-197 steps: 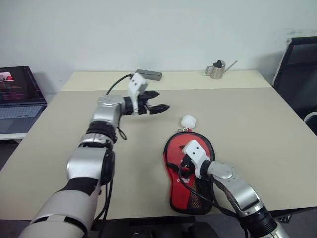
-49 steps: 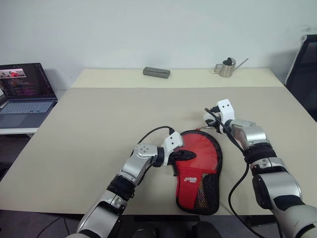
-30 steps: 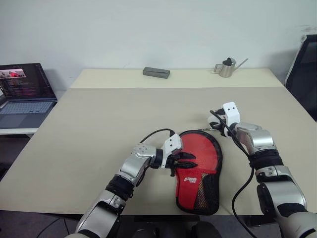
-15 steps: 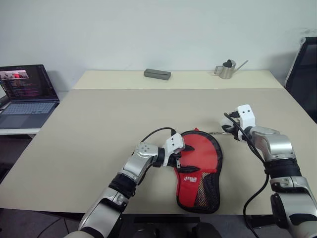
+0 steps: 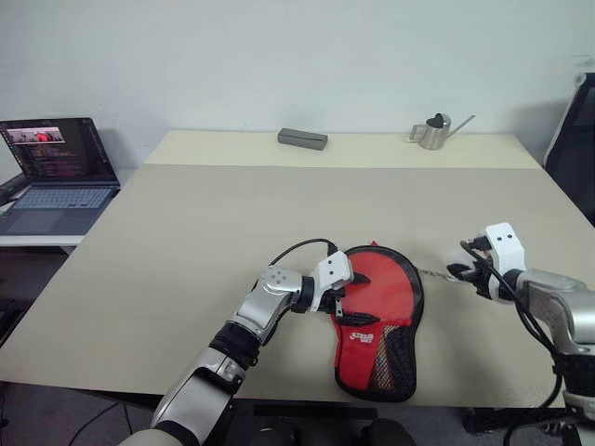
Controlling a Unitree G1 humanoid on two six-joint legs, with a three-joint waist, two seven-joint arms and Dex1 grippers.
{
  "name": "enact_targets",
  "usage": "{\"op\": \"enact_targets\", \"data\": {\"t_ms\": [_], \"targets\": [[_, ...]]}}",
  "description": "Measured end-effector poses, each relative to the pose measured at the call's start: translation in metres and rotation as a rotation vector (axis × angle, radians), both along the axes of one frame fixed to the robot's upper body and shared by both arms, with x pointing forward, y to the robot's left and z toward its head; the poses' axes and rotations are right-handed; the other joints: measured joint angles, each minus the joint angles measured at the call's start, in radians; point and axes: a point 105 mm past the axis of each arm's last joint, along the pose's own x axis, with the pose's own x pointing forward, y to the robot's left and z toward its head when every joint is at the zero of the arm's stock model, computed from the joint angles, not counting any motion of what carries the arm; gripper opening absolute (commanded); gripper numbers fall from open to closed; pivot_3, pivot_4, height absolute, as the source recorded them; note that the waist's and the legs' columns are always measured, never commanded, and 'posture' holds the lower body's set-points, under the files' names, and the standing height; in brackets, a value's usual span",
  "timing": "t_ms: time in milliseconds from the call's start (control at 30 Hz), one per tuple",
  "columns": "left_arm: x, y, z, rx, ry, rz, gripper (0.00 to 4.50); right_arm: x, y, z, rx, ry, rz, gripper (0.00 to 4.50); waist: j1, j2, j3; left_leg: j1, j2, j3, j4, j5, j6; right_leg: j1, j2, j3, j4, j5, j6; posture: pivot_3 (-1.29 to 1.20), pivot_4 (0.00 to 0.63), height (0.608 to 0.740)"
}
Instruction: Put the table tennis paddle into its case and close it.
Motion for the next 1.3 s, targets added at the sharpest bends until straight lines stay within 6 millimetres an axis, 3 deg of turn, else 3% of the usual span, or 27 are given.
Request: {"op": "enact_targets", "data": {"t_ms": [300,533,1033,1300], "targets": [[-0.001,-0.002,-0.002,0.005,0.004,-0.01,4.5,-0.056,0.009,-0.018,0.057,0.153,0.107,0.52,0.005,-0.002,-0.001,0.0,0.001,0.0,-0.002,-0.001,0.002,0.003,0.001,0.0,-0.009,0.001,0.003,0.0,0.15,0.74],[-0.003,-0.006,-0.002,0.001,0.007,-0.021,4.5,-0.088,0.017,-0.016,0.05,0.22,0.227,0.52,0.014,-0.003,-0.001,-0.001,0.001,0.0,-0.003,-0.002,0.003,0.003,0.0,-0.001,-0.012,0.001,0.003,0.0,0.15,0.74],[-0.01,-0.014,-0.001,0.004,0.006,-0.069,4.5,-0.134,0.038,-0.014,-0.071,0.271,0.524,0.47,0.038,-0.004,-0.002,-0.002,-0.002,0.001,-0.003,-0.009,0.006,0.005,-0.003,-0.002,-0.016,-0.003,0.009,0.0,0.15,0.74],[-0.01,-0.014,-0.002,0.003,0.005,-0.06,4.5,-0.164,0.06,-0.033,-0.027,0.38,0.689,0.46,0.042,-0.005,-0.002,-0.001,-0.001,0.002,-0.002,-0.01,0.005,0.005,-0.002,-0.001,-0.016,-0.003,0.01,0.0,0.15,0.74]]}}
